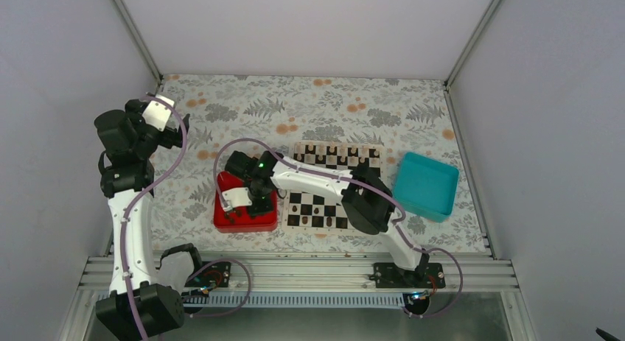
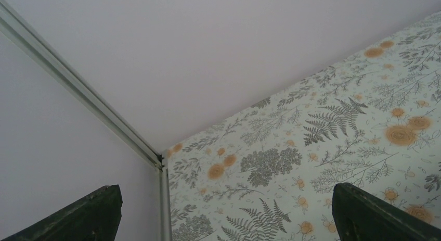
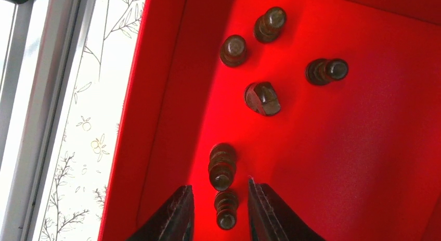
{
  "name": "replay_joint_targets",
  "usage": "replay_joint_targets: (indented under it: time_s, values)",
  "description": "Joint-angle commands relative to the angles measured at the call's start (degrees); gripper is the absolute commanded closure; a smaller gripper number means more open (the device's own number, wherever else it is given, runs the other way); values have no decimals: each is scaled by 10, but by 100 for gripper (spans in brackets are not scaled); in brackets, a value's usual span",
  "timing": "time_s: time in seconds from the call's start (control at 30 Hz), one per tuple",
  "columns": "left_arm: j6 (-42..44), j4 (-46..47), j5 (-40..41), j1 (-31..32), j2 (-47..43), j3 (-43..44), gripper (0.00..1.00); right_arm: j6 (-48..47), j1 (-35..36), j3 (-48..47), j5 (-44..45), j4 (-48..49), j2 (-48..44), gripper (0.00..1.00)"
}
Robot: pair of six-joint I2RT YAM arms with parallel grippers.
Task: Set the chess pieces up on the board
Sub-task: Pick up the chess piece from the storage box.
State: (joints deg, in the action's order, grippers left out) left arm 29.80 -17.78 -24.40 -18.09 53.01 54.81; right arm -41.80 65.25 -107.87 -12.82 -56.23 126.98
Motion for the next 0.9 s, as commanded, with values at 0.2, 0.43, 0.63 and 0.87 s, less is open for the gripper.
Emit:
replay_joint_targets:
  time_s: [0.2, 0.43, 0.63, 0.87]
  values:
    - [14, 30, 2, 3, -8, -18, 0, -1, 4, -18, -5, 14, 18, 71]
    - [19, 32, 6, 3, -14, -29, 0, -2, 5, -28, -12, 13, 33, 72]
    - [21, 31, 5, 3, -16, -31, 0, -3, 5, -27, -14, 16, 41, 77]
    - [22, 33, 2, 2, -14, -32, 0, -2, 5, -28, -25, 19, 30, 93]
